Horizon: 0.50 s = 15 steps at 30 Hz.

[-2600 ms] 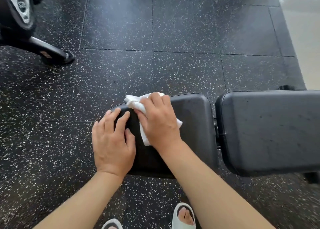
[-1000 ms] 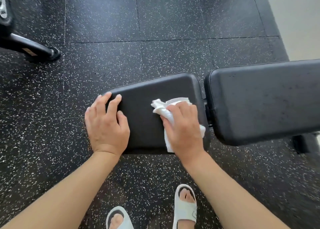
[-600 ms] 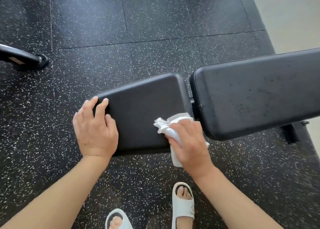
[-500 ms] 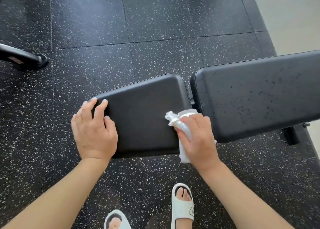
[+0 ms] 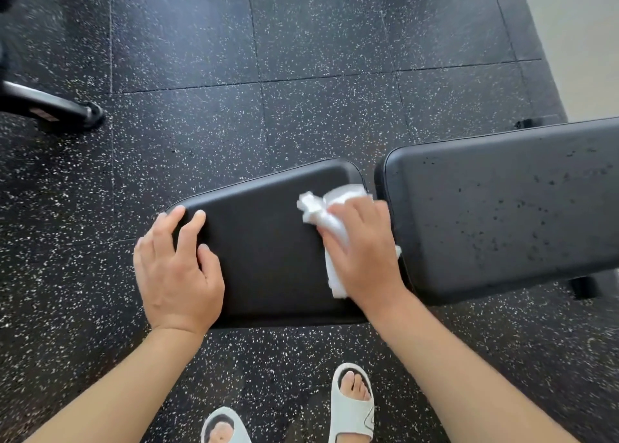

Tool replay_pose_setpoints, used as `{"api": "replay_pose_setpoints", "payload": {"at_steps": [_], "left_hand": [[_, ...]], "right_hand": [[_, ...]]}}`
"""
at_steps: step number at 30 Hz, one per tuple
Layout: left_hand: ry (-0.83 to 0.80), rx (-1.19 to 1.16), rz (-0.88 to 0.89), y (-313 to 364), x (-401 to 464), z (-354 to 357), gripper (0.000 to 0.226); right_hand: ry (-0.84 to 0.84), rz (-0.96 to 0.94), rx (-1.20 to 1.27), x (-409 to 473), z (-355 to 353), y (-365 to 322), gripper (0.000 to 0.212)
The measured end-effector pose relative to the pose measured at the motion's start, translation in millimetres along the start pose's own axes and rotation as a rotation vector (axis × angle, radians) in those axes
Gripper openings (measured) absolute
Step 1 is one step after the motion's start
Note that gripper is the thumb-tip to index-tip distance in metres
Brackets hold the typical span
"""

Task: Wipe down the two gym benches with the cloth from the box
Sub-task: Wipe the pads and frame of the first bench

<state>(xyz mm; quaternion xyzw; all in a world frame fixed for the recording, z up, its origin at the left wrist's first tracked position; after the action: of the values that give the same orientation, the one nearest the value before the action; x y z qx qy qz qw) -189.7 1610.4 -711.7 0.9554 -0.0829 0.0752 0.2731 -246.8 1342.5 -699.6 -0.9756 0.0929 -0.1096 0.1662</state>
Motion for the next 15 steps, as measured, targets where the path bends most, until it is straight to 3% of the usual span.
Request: {"api": "replay_pose_setpoints", "payload": {"at_steps": [5,11,15], "left_hand": [[-0.009,0.005,0.006,-4,0,3,0.045],[-0.025,0.007,0.004,-4,0,5,0.046],[-0.033,0.017,0.003,-5,1,5,0.047]], "right_hand": [[-0.025,-0.045,0.037,-50,-6,1,0.013],[0.05,-0.012,0.021,68,7,-8,0.009],[-0.087,0.045,-0.104,122,45,-51,0.023]]}}
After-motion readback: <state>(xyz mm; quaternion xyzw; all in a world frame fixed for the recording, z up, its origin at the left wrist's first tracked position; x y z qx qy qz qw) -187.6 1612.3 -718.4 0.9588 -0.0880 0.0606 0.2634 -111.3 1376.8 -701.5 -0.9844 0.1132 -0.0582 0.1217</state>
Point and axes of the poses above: each hand's wrist, its own x-axis towards the middle knuckle, its own z-axis out of the palm, y = z × x, the point moved 10 cm from there along x, towards the middle knuckle, and after that the axes turned 12 degrees about -x, right-handed, at the moved point
